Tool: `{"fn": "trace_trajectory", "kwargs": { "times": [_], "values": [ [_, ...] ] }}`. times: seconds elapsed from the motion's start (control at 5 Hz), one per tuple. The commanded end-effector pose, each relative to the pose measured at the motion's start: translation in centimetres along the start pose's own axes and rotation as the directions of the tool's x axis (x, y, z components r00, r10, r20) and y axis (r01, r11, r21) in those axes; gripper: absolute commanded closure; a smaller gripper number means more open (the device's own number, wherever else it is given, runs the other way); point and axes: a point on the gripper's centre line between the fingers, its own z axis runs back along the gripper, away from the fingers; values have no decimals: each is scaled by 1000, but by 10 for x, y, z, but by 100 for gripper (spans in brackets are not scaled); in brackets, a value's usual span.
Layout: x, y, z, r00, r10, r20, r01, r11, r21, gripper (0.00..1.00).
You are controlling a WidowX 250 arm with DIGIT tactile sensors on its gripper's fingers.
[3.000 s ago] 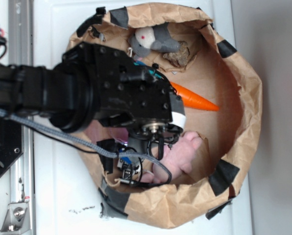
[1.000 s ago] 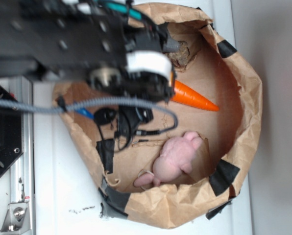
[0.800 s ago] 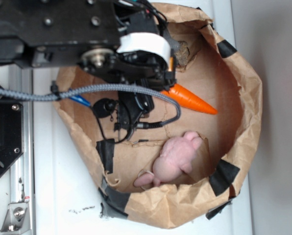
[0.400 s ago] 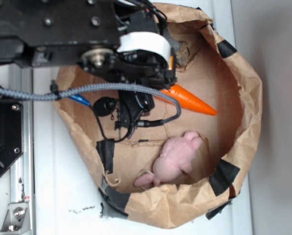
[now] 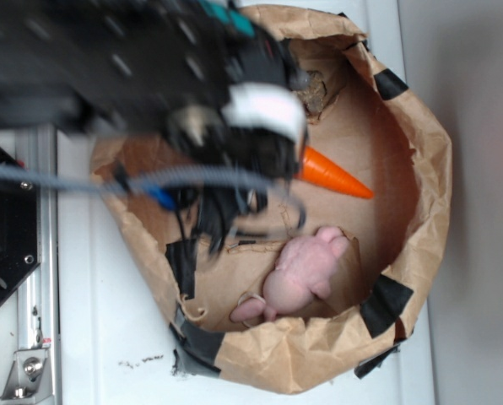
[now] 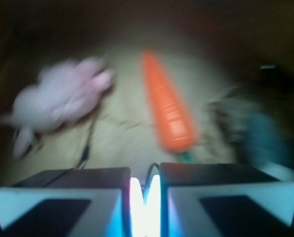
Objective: Grab the silver keys.
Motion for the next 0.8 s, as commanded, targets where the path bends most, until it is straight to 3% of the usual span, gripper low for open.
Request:
{"fn": "trace_trajectory", "kwargs": {
  "times": [0.0,0.2,0.4,0.6],
  "values": [
    [15,-5,3,995,-99,16,100,993,-69,100],
    [14,5,9,996,78,36,-76,996,-46,100],
    [15,-3,11,998,37,49,-38,999,12,100],
    [22,6,40,988,126,85,-126,992,0,100]
  ]
}}
